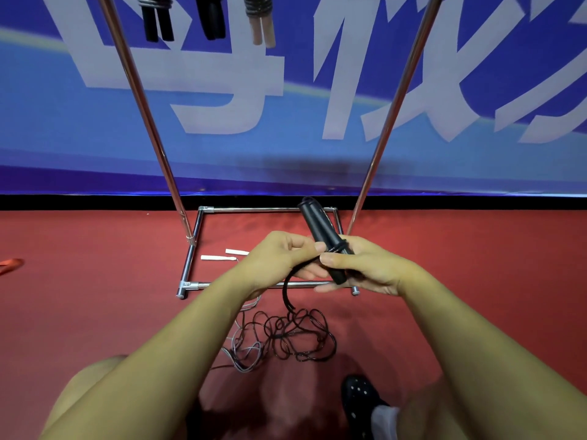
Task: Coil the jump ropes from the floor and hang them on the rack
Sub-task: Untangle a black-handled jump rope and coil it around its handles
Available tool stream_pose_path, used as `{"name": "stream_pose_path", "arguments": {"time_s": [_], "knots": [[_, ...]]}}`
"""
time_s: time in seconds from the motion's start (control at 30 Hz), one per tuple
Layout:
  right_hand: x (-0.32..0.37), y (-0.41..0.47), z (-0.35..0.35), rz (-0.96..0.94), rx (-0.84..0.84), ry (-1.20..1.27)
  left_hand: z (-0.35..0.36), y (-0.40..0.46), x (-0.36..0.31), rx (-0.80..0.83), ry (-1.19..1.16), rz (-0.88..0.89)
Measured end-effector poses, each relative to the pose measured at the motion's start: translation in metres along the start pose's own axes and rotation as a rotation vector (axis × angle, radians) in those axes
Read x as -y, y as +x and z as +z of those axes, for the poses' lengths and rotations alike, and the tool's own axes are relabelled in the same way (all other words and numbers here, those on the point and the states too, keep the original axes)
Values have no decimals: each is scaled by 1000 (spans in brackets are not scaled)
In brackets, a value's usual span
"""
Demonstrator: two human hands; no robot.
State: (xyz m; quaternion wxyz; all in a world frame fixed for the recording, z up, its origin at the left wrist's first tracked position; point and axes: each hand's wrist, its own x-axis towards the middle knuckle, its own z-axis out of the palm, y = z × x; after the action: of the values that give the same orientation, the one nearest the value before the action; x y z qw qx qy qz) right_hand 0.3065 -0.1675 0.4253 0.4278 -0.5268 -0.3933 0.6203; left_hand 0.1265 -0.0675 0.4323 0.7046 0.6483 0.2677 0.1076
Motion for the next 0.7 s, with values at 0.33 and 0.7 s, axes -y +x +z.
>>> {"name": "stream_pose_path", "arguments": {"time_s": [0.33, 0.7], "knots": [[7, -4, 2, -151, -129, -259, 7, -3, 1, -193, 282, -167], [-5, 6, -10, -164, -268, -444, 9, 3, 3, -168, 382, -61]]}}
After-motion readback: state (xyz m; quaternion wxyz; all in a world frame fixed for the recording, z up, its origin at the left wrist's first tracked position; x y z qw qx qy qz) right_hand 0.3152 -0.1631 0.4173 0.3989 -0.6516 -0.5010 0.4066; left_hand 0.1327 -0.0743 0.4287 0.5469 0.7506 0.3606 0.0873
